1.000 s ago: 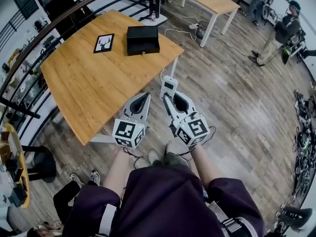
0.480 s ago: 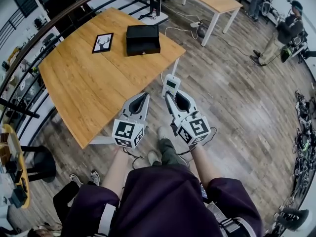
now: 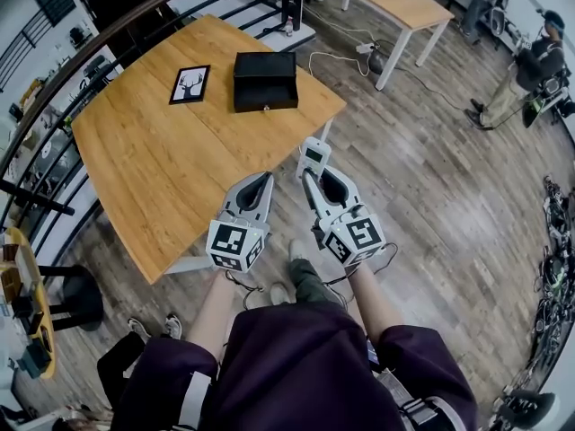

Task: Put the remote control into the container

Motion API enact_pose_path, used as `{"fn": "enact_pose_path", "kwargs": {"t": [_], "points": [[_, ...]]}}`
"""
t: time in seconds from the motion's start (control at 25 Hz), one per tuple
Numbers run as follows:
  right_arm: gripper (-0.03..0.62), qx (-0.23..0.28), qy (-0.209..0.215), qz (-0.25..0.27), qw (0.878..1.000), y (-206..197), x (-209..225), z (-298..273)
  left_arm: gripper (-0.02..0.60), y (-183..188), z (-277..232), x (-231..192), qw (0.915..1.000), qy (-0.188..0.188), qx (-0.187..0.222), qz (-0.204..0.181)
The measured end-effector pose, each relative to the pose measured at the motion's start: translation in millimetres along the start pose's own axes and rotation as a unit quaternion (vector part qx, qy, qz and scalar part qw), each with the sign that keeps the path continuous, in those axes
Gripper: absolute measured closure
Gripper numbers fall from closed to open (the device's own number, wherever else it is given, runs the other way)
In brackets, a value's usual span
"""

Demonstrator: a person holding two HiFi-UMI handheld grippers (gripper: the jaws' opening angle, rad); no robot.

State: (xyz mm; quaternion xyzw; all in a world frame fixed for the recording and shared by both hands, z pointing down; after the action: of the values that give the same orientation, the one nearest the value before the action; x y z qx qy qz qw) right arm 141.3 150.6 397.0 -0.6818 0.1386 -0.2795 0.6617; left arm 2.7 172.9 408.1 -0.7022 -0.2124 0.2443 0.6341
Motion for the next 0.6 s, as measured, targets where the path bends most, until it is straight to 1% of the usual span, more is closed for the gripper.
{"fn": "enact_pose_path", "kwargs": {"t": [0.32,0.6], "points": [[0.476,-0.004,0.013,-0.011,1.000,3,40,-61,0.569,12,-59,-41,1.0000,0.007,0.001,-0.004],[0.476,-0.004,0.031,-0.014,0.999,11,69,-97,0.569,23,-100,-62,0.9998,0.018,0.002,-0.009]]}}
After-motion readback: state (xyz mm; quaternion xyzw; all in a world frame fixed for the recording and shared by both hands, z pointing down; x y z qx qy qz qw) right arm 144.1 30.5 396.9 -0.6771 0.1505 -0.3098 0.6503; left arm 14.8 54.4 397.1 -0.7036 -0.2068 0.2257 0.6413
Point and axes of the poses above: the fingertips, and each gripper's own axes: z backward along the fingers, x to its right, y out of its top, the point moved 5 cm from there along z, backward along the fingers, and after that the axes turned 10 degrees about -y, right-handed, at the moved point
